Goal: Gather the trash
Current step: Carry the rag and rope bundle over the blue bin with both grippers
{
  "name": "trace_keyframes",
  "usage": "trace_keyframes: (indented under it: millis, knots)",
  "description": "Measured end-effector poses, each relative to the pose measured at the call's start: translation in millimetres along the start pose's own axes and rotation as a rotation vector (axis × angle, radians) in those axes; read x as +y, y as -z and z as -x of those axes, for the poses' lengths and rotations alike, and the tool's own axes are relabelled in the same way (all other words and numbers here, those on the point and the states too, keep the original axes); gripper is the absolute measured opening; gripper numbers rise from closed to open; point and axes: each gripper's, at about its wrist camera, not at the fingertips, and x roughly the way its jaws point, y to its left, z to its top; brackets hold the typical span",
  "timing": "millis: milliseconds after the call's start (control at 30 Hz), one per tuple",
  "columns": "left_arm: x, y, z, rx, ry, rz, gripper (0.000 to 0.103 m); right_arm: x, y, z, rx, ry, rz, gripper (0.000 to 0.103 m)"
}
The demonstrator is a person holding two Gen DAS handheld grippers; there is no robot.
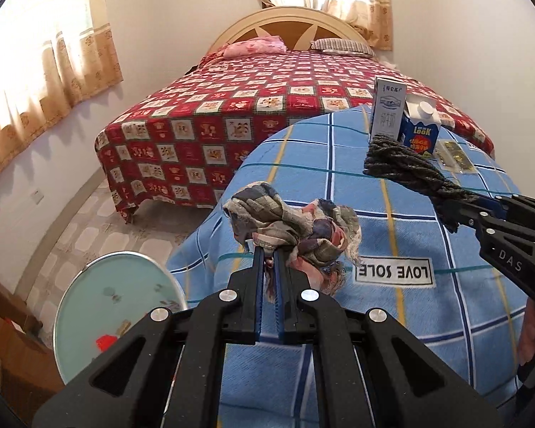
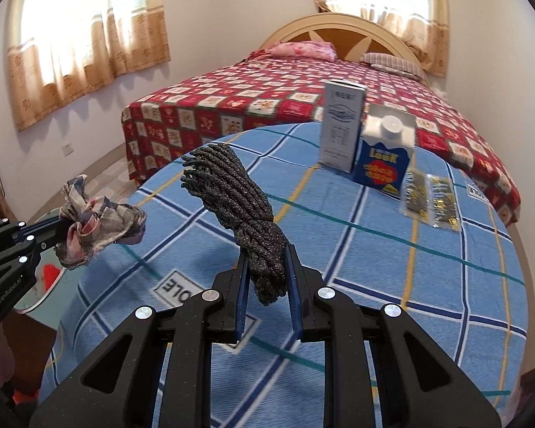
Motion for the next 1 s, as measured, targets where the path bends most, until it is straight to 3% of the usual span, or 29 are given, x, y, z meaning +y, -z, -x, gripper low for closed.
trace_keyframes:
  millis: [1000]
  knots:
    - [68,34,33,-0.013,-0.119,0.049,0.005,74,4,3,-0.004,-0.078,0.14,0.02]
